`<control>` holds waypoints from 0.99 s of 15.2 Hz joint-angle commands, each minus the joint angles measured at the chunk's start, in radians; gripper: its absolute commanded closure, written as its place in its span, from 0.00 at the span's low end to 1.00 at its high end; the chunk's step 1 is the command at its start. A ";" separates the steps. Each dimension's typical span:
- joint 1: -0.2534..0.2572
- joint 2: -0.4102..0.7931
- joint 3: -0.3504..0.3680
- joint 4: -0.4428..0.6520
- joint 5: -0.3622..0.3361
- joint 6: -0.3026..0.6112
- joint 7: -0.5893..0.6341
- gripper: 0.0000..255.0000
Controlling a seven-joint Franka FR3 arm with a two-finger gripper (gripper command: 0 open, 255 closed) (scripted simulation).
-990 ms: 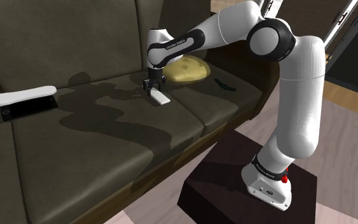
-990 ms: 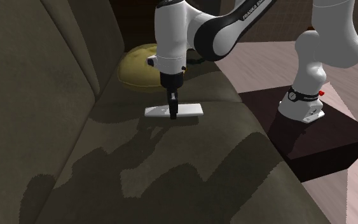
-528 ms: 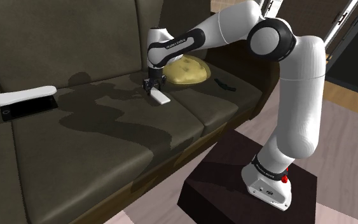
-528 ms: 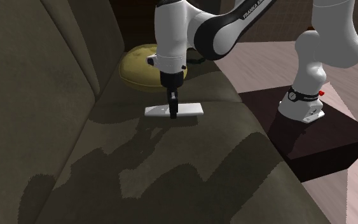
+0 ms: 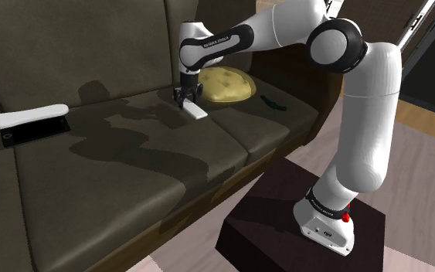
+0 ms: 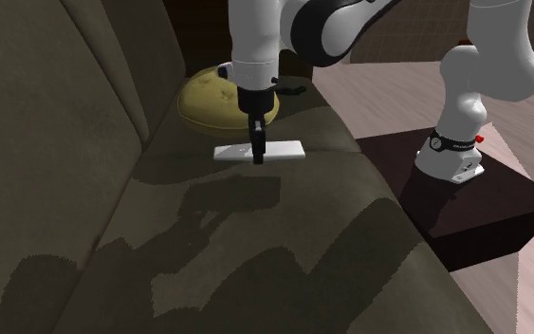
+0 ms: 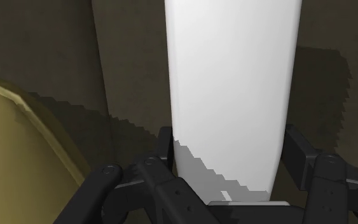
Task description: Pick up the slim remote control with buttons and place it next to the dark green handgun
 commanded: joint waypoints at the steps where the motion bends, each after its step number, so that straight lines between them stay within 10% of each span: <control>1: -0.001 -0.010 0.000 0.013 0.001 -0.023 -0.003 1.00; 9: -0.002 -0.041 0.001 0.076 0.004 -0.117 -0.005 1.00; 15: -0.083 -0.151 -0.035 -0.084 0.020 -0.065 -0.124 1.00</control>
